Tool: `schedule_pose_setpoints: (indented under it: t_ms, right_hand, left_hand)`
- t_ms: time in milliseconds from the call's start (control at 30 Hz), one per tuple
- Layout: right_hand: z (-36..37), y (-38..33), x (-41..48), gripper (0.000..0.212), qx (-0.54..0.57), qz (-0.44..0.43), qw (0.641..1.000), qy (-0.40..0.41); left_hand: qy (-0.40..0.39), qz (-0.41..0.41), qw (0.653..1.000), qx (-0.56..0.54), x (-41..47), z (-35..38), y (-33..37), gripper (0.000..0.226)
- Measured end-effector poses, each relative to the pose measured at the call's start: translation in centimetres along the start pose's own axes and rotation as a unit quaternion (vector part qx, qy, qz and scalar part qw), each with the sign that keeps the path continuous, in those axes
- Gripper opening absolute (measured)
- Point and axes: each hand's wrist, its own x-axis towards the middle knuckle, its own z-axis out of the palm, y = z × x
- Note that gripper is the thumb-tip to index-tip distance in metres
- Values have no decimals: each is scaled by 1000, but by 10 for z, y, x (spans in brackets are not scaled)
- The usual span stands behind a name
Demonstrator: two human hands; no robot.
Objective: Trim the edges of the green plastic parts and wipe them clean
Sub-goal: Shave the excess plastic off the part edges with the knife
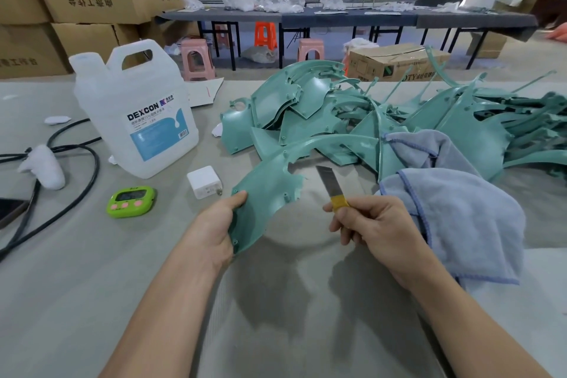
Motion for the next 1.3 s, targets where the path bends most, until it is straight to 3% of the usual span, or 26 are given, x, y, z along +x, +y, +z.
schedule_pose_setpoints:
  t_ms: [233,433,600,700,867,1100,1300]
  right_hand:
    - [22,12,0,15,-114,25,992,47]
    - [29,9,-10,24,-172,-3,985,-26]
    - [31,5,-4,18,-74,-17,995,64]
    - [30,5,-2,19,-21,-17,997,76]
    - [31,6,-3,17,-11,-10,1000,23]
    - [23,3,-3,22,-54,-21,998,13]
    - [21,4,-1,20,-35,12,994,102]
  left_hand:
    - [11,3,1000,-17,0,4,-2,17]
    - [-5,-1,996,-88,1,5,-3,17]
    - [-24,-16,997,-67,-4,13,-8,19]
    - [-43,-26,997,-57,-8,17,-9,22]
    - [-54,-40,996,-51,-10,17,-9,23]
    - [-54,-38,997,-47,-6,15,-9,22]
    - [-76,-45,995,-55,-4,12,-10,25]
